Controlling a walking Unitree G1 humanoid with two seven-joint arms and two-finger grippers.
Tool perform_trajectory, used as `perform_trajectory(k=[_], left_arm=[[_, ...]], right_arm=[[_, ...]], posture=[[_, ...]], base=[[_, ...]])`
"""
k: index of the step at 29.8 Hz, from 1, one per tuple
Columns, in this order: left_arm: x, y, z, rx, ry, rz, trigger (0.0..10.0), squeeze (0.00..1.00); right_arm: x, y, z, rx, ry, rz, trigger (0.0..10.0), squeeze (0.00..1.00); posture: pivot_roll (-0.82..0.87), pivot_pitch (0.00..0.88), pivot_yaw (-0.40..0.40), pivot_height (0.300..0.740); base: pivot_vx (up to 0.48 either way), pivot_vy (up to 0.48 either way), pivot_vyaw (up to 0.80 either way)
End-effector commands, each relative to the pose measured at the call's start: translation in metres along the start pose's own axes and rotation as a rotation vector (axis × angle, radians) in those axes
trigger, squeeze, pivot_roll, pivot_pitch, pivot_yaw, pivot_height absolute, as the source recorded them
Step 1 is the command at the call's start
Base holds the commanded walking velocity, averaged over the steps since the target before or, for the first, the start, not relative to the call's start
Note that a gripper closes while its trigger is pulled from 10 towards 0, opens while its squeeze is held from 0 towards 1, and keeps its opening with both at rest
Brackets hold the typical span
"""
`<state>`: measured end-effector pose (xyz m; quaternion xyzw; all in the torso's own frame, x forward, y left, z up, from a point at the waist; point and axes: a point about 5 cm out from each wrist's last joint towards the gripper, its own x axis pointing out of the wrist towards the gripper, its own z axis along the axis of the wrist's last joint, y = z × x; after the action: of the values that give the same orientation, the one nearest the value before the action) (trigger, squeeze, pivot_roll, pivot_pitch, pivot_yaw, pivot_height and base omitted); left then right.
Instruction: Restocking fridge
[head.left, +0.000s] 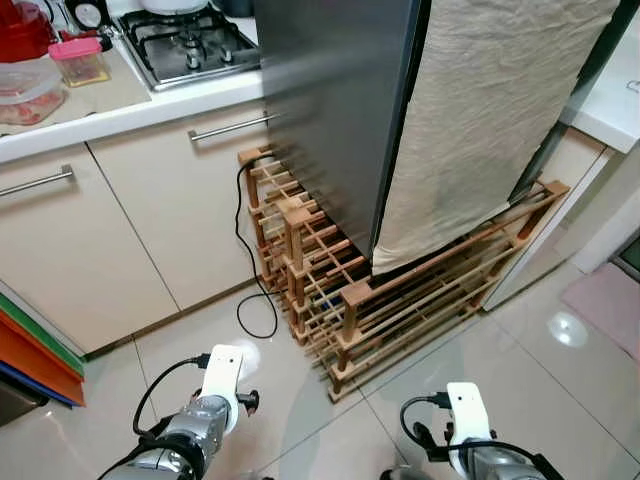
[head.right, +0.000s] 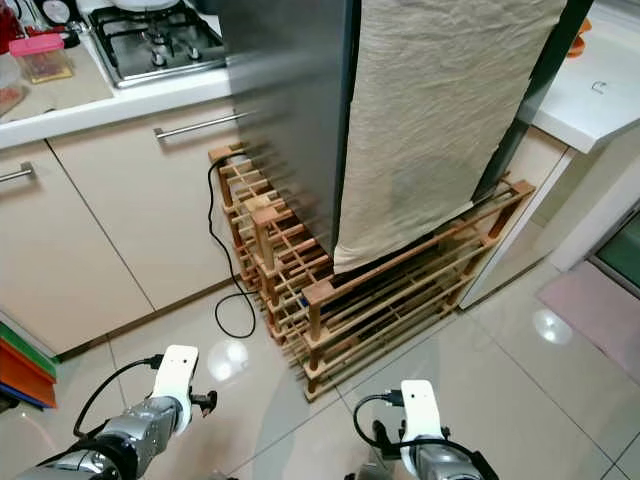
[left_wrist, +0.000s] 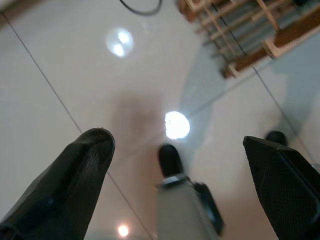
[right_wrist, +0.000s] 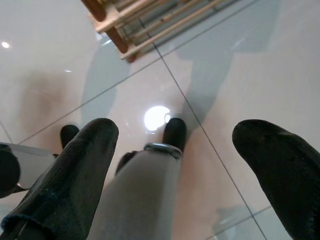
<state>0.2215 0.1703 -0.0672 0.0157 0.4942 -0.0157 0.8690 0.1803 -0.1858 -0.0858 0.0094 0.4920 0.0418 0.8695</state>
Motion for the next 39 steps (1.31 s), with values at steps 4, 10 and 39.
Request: perform_trajectory(k=[4, 10, 39], left_arm=[[0.001, -0.015, -0.004, 0.030, 0.042, -0.059, 10.0, 0.00], [0.001, -0.020, 0.000, 0.052, 0.029, -0.081, 10.0, 0.00], [-0.078, -0.091, 0.202, 0.230, -0.880, -0.461, 10.0, 0.00]], right_arm=[[-0.006, -0.016, -0.016, 0.016, 0.022, -0.009, 10.0, 0.00], [-0.008, -0.019, -0.024, 0.018, 0.044, -0.011, 10.0, 0.00], [-0.013, -0.031, -0.034, -0.046, 0.072, -0.021, 10.0, 0.00]], posture=[[-0.11, 0.000, 0.026, 0.740], [-0.10, 0.000, 0.024, 0.740], [-0.09, 0.030, 0.007, 0.740]], base=[[0.000, 0.000, 0.00], [0.000, 0.000, 0.00], [0.000, 0.000, 0.00]])
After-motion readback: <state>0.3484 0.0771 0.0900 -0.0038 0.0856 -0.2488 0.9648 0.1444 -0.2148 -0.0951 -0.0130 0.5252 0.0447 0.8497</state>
